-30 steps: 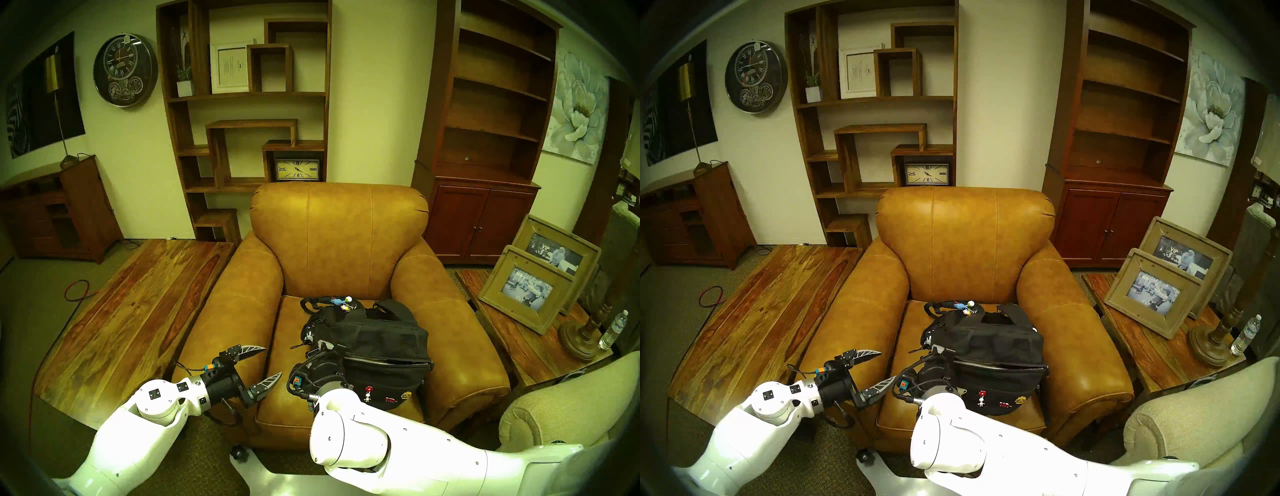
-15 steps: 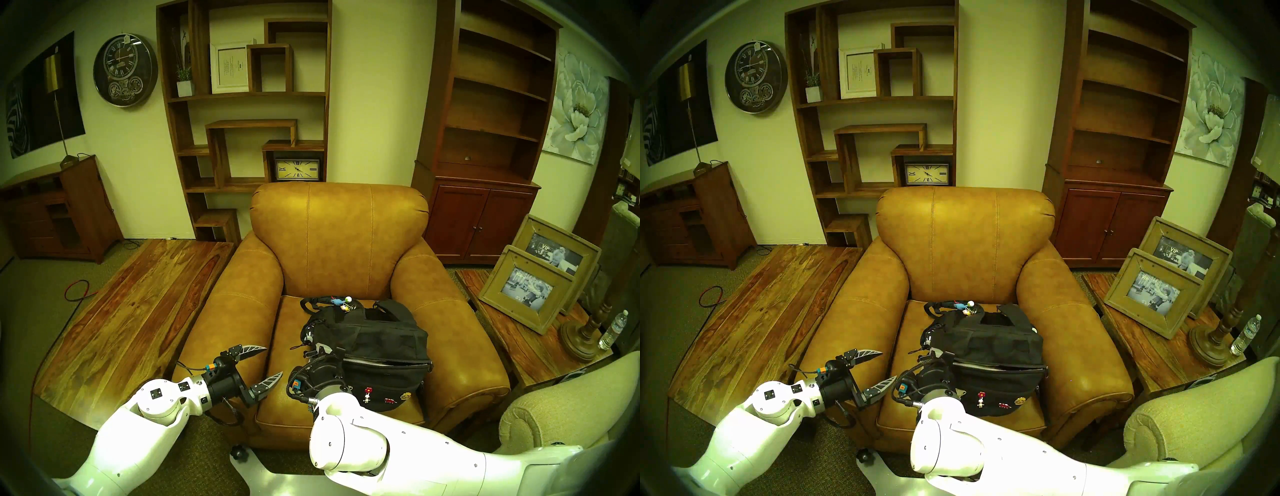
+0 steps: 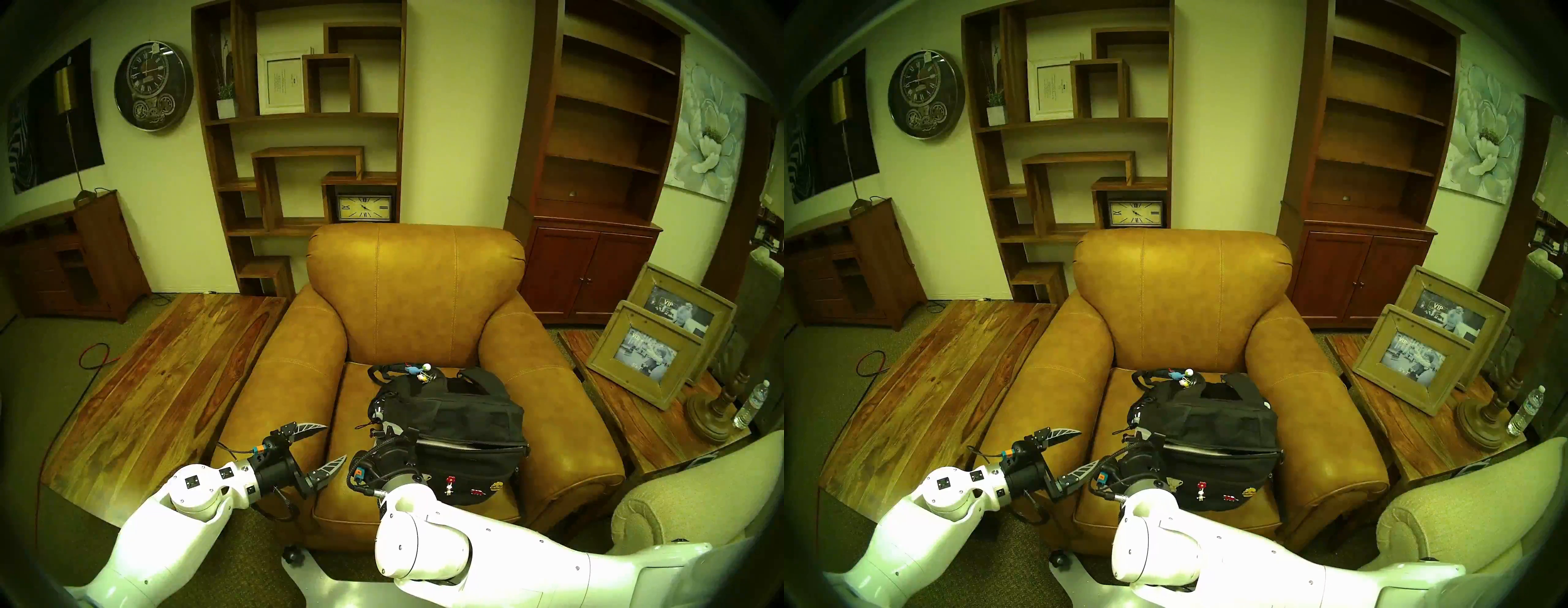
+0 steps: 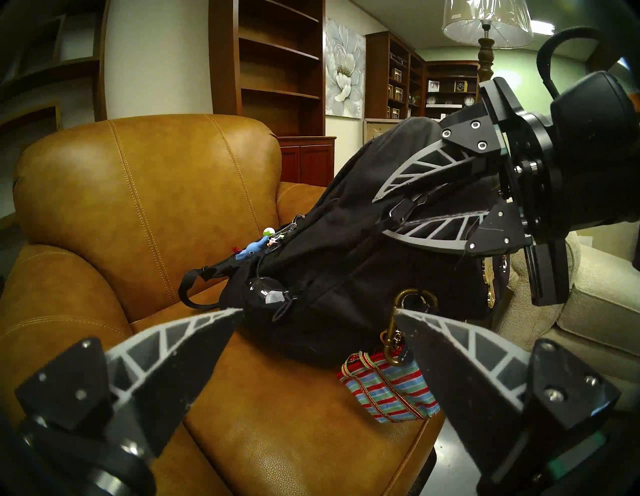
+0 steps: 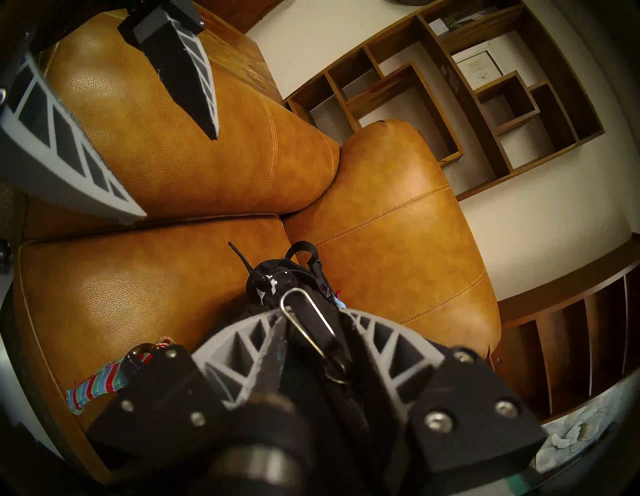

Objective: Close a bag with a zipper

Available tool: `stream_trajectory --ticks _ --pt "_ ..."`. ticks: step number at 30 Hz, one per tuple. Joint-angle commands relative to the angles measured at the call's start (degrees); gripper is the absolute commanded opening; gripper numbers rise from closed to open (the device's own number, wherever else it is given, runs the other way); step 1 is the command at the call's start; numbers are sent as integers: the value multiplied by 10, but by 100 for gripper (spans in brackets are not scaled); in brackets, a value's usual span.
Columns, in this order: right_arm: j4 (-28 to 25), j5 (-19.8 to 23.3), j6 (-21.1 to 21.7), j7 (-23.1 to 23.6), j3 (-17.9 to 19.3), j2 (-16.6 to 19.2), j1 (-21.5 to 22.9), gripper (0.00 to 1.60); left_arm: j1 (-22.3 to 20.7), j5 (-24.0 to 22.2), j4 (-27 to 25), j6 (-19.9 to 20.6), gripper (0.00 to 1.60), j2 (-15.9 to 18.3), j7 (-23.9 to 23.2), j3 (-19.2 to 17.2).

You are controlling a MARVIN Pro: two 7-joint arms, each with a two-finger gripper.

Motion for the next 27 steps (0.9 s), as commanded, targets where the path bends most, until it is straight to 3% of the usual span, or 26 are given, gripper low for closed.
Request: stream_trajectory --ticks 1,12,13,15,16,18,19,27 --pt "-9 2 0 -13 -4 -7 11 67 -5 1 -5 0 160 -1 0 1" --pt "-13 13 2 -27 -8 1 11 55 -17 8 4 -3 160 -6 -3 9" --pt "-14 15 2 -28 -10 3 12 34 -18 9 5 -3 160 -7 -2 11" --pt "-15 18 -3 -35 -14 6 14 34 -24 8 7 -8 160 -10 -12 18" --pt "-16 20 -3 -36 -16 8 15 9 -25 10 5 -6 160 -12 -9 20" --pt "-17 24 -6 -42 -17 11 14 9 -31 14 5 -13 160 -13 -20 30" --pt "-18 26 -7 -43 -18 13 14 0 -31 15 3 -12 160 -15 -17 32" --pt "-18 34 -13 -56 -19 15 14 0 -67 43 14 -38 160 -37 -28 65"
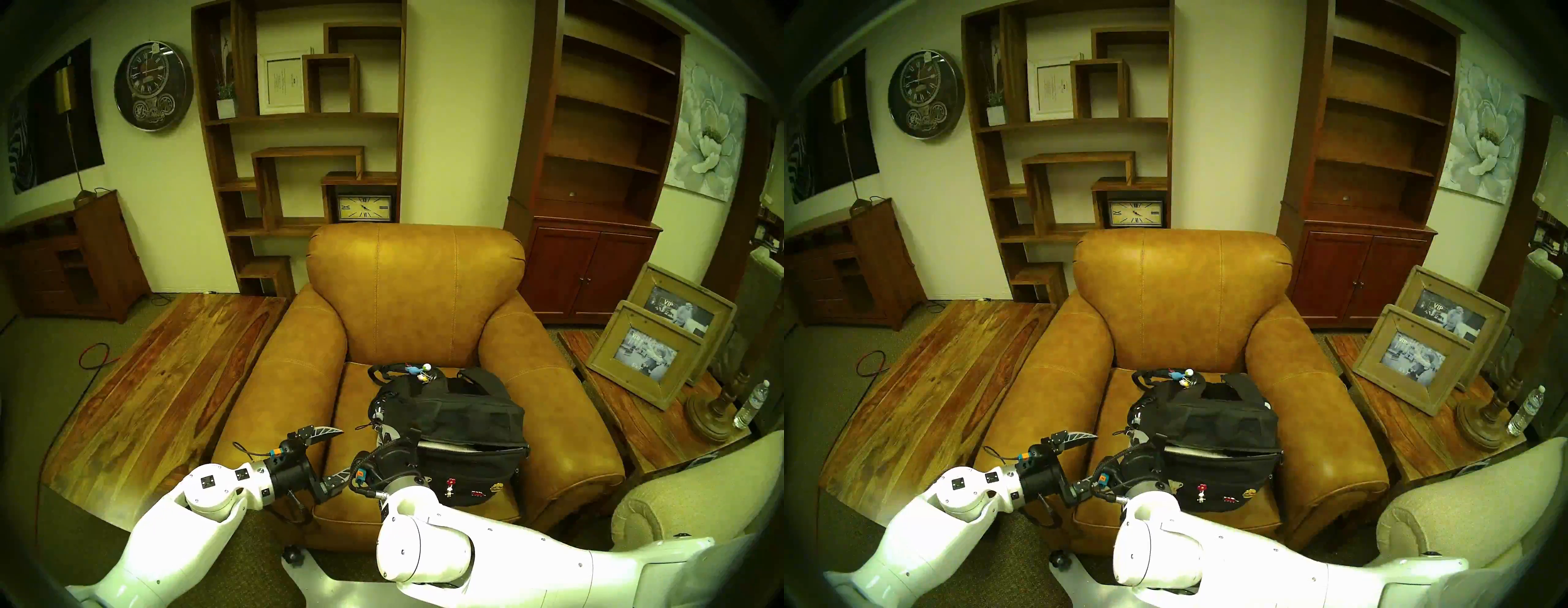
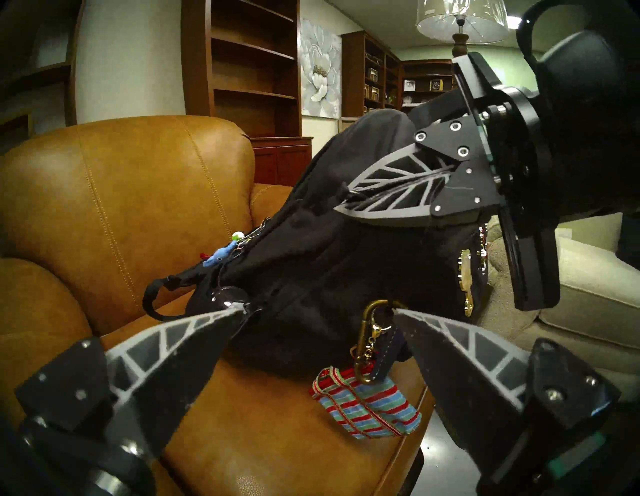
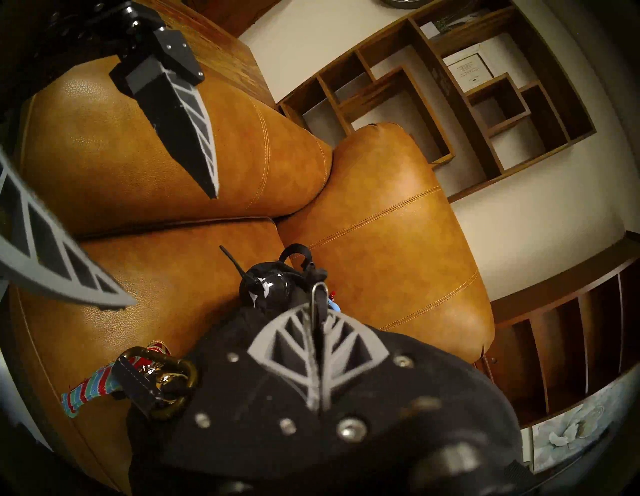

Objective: Close a bag with a zipper

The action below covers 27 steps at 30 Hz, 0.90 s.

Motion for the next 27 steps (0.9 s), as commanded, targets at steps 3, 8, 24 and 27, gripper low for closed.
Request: stream_trajectory --ticks 3,8,24,27 --pt "-14 4 -5 -17 2 0 4 0 -57 31 13 -24 160 -32 -5 32" --pt "-17 10 -5 -22 4 1 2 0 -86 54 35 -35 160 -52 -7 55" --pt "-24 23 -8 -35 8 6 0 1 -136 93 98 -69 160 -89 6 83" --pt "-26 25 -9 -38 8 8 0 0 -138 91 101 -71 160 -91 2 87"
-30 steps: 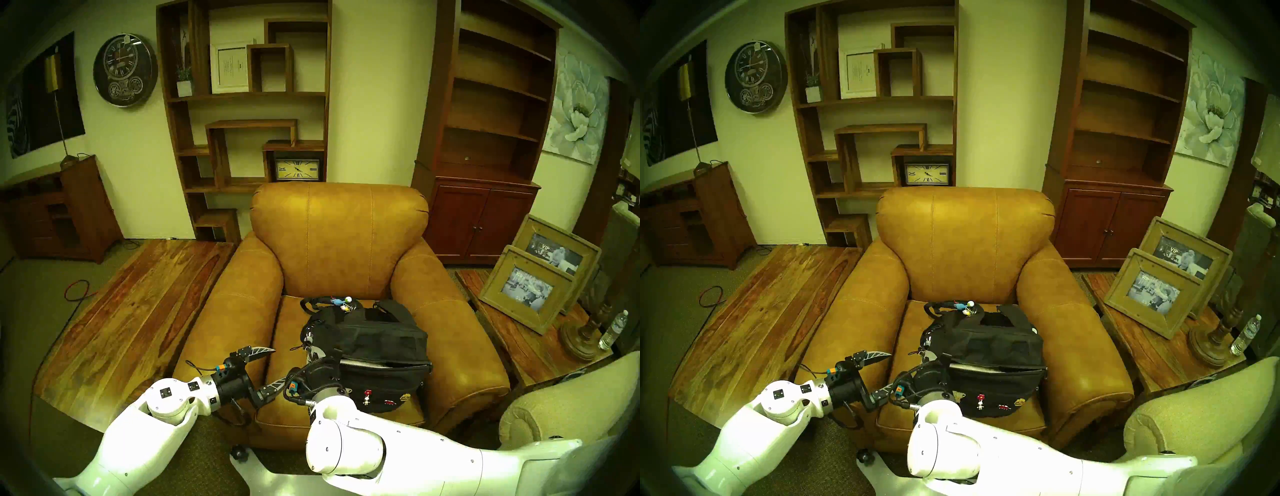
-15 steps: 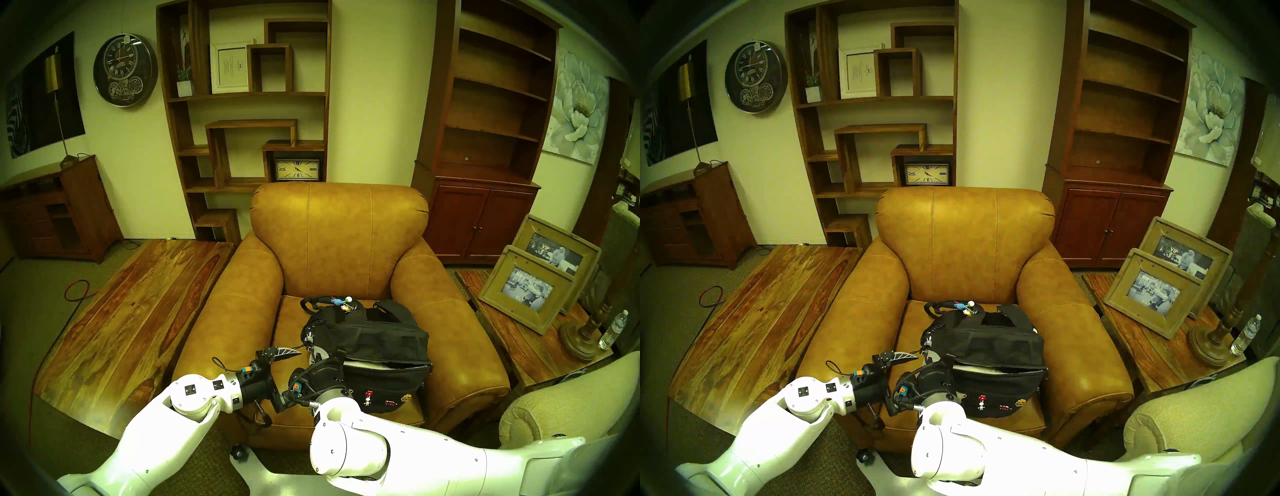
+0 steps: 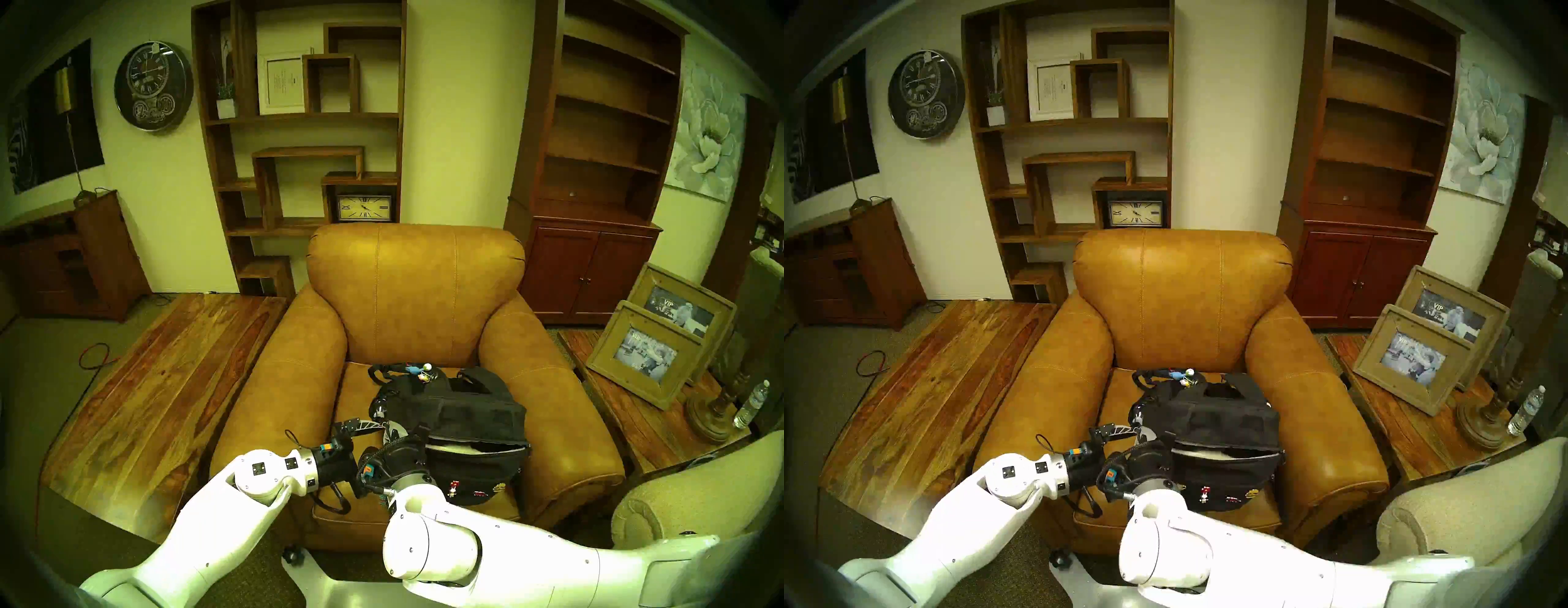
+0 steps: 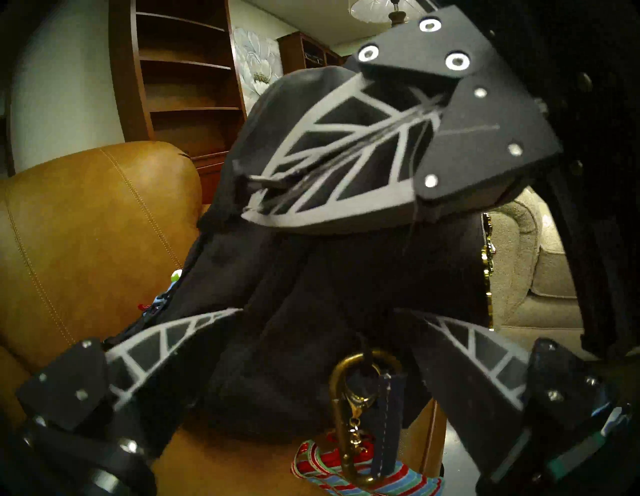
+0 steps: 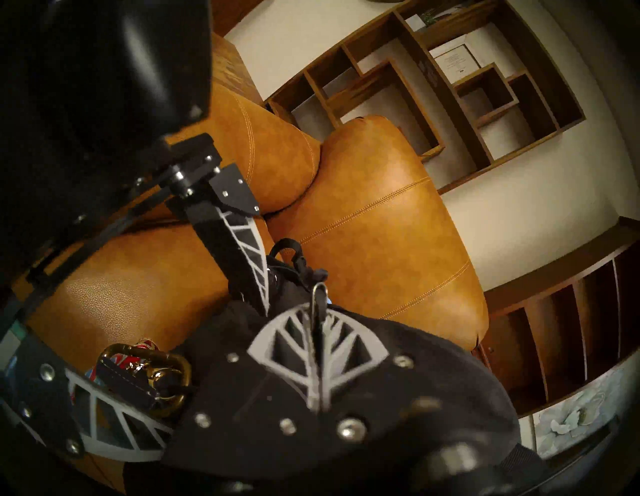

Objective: Close a bag with a zipper

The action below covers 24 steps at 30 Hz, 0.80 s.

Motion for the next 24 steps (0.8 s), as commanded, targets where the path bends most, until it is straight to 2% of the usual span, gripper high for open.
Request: stream_trajectory --ticks 1,2,4,5,6,7,9,10,14,15,16,18,19,21,22,24 --pt "-15 0 -4 -13 0 -1 1 0 -22 -5 -1 -15 160 -19 -4 4" --pt "-14 0 -4 -13 0 -3 2 1 -21 -5 0 -16 107 -20 -4 5" --pt "-13 1 -5 -16 -1 -3 2 1 -22 -5 0 -17 107 -20 -4 7" --pt "-15 3 -5 -17 -1 0 3 1 -22 -5 2 -18 72 -19 -4 7" --pt "-12 3 -7 -18 -2 -3 3 1 -20 -6 -1 -18 72 -19 -3 7" --pt "-12 4 -7 -19 -2 -4 3 1 -20 -6 -1 -18 62 -18 -3 7" --pt "-12 8 -9 -25 -1 -3 2 1 -18 -7 -3 -20 62 -16 -1 6" --pt "-13 10 -10 -26 -2 -2 4 0 -18 -8 -3 -20 50 -15 -1 6" --pt "-13 20 -19 -47 1 -1 0 0 -15 -10 -6 -22 52 -12 -1 4" --pt "-12 29 -34 -58 8 -3 -6 0 -12 -12 -7 -24 52 -12 2 1" --pt "-13 31 -35 -60 7 -2 -5 0 -11 -12 -8 -24 41 -11 2 0" --pt "-14 40 -45 -73 8 -1 -7 0 -7 -12 -11 -23 41 -12 9 -4" --pt "-15 43 -46 -75 5 1 -5 0 -6 -12 -12 -23 31 -11 8 -5" --pt "-16 50 -54 -87 2 3 -3 0 -3 -11 -13 -21 31 -13 15 -8" --pt "-17 53 -55 -89 -1 5 -1 0 -3 -11 -13 -21 0 -12 15 -9" --pt "-16 56 -62 -100 -6 7 1 0 0 -15 -15 -19 0 -14 22 -13"
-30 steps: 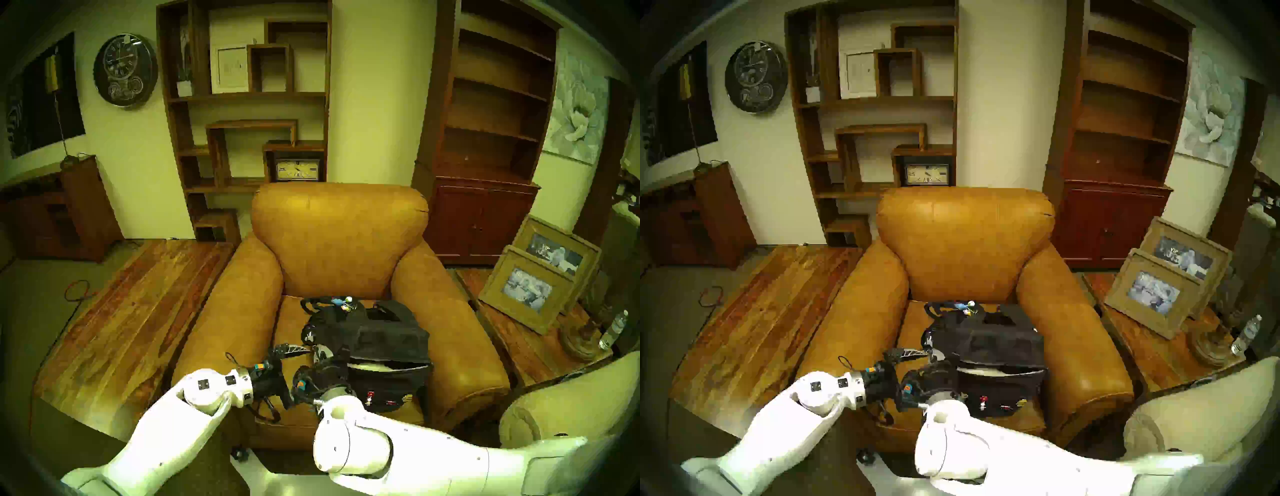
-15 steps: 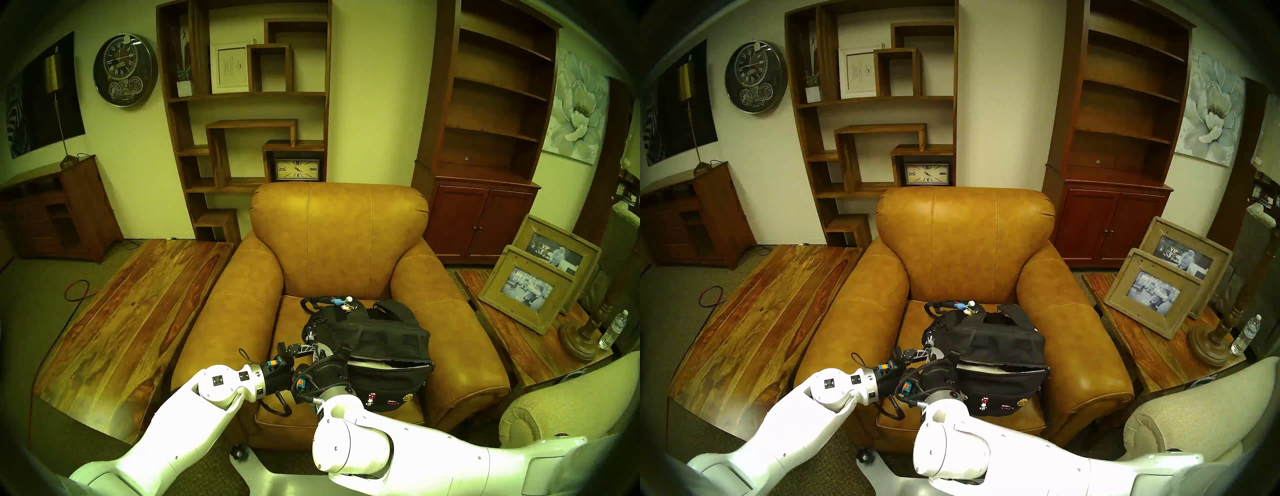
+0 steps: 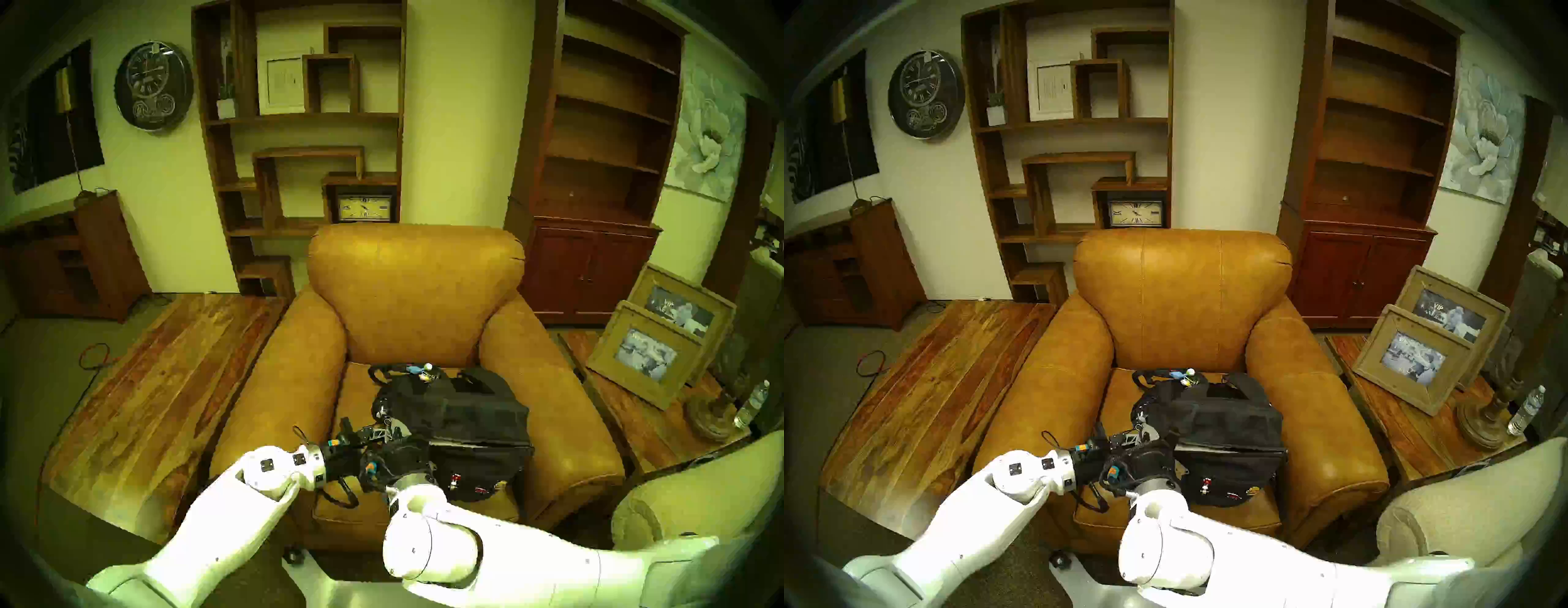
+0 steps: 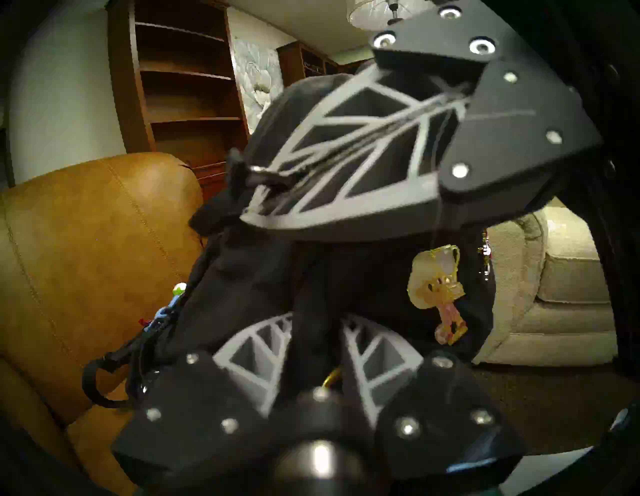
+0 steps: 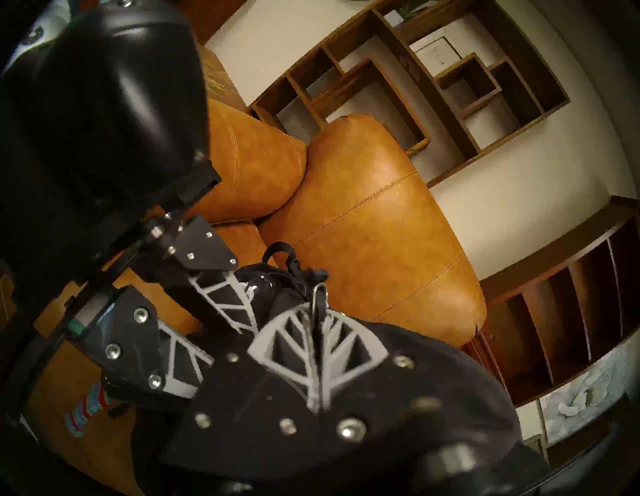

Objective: Close a bag with a zipper

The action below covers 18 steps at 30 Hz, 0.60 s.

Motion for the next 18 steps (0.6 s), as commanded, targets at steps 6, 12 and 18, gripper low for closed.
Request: stream_trajectory --ticks 6,12,18 --pt "-17 18 -31 -56 -21 13 14 0 8 -11 -27 -6 0 -5 18 -15" --pt "-72 41 -15 -45 -19 34 21 0 13 -5 -35 -2 0 -5 30 -17" --pt "-112 61 -5 -38 -14 49 26 0 14 -2 -36 -3 0 -4 37 -19"
